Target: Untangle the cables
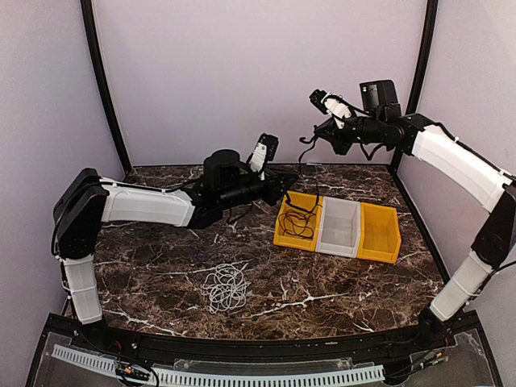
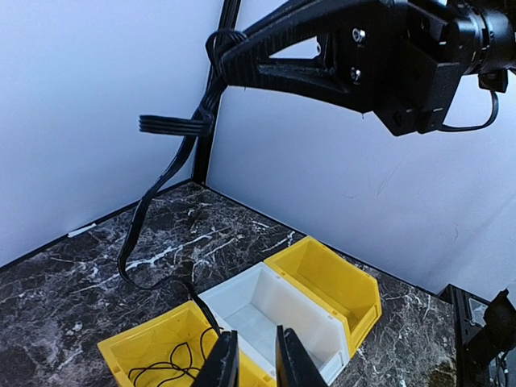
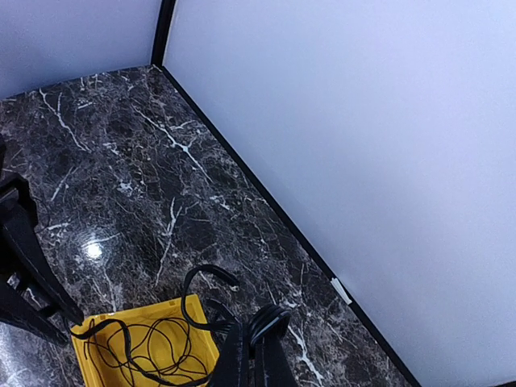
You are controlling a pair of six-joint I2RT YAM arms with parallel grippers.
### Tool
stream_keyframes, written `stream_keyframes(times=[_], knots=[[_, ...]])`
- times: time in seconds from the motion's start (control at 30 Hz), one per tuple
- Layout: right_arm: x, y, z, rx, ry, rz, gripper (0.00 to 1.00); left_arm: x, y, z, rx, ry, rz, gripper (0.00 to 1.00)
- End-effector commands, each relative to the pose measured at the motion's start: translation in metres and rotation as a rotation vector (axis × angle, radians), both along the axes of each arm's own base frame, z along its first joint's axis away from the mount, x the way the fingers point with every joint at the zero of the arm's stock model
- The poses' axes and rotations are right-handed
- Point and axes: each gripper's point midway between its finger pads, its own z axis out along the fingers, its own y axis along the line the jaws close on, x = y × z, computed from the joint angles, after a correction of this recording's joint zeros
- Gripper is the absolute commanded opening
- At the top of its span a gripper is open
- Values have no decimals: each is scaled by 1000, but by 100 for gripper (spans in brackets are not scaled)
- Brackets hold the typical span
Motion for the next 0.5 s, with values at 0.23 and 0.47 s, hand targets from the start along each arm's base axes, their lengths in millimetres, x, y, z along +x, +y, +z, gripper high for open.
stream_keyframes(times=[0.23, 0.47], knots=[[6, 6, -101, -24, 191, 33, 0, 31, -29, -81, 24, 102, 47, 17], [-17, 18, -160, -29, 397, 129, 0, 34, -20, -107, 39, 154, 101, 22]])
